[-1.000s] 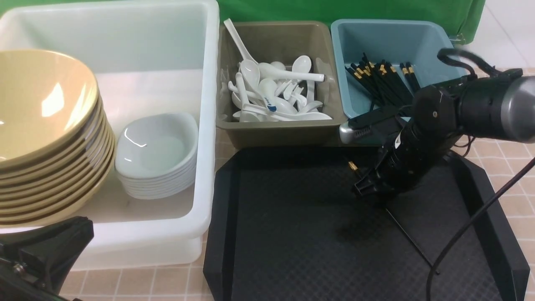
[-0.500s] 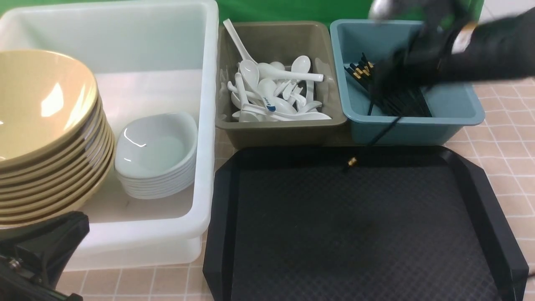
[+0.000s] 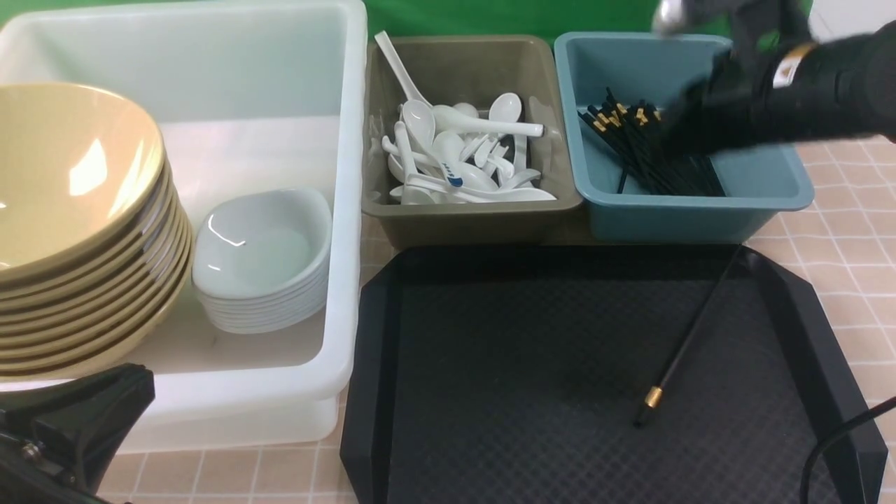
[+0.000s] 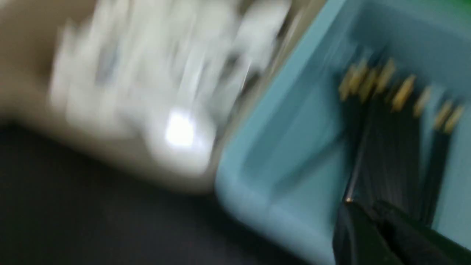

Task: On brown table put chopsticks spoon bowls plates into blue grey white boxes.
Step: 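Grasp the chopsticks with the right gripper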

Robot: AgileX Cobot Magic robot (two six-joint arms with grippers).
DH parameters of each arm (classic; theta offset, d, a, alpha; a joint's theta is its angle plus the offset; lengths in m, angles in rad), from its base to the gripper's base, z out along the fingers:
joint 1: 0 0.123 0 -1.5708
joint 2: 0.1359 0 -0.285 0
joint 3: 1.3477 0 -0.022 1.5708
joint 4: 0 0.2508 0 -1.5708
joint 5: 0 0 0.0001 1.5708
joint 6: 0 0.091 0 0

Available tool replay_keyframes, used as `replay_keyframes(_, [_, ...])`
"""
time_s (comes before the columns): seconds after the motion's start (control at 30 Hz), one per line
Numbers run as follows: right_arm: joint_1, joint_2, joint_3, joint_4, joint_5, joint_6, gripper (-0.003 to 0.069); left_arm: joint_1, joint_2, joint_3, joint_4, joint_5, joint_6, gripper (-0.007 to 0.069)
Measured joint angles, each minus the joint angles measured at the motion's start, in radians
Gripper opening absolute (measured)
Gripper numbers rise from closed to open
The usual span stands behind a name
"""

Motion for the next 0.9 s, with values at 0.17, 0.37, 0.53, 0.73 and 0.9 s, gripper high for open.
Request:
replay_keyframes(0.17, [-0.002,0.024,0.0,0.003,0.19,0.084,0.0195,0.0,0.0,0.0,0.001,-0.002,0.0,0.0001])
replay_keyframes(0.37, [-0.046,0.116,0.019,-0.022,0.29,0.24,0.0393,0.0,0.0,0.0,0.0,0.005,0.0,0.0001])
replay_keyframes(0.53, [-0.149,0.204,0.086,-0.05,0.251,0.366,0.0488,0.0,0.0,0.0,0.0,0.024,0.0,0.0001])
replay_keyframes(0.73, [-0.188,0.241,0.1,0.07,0.197,0.373,0.0487,0.0,0.0,0.0,0.0,-0.002,-0.001,0.0001])
replay_keyframes(0.9, [-0.186,0.243,0.1,0.1,0.172,0.388,0.048,0.0,0.0,0.0,0.0,-0.005,0.0,0.0001])
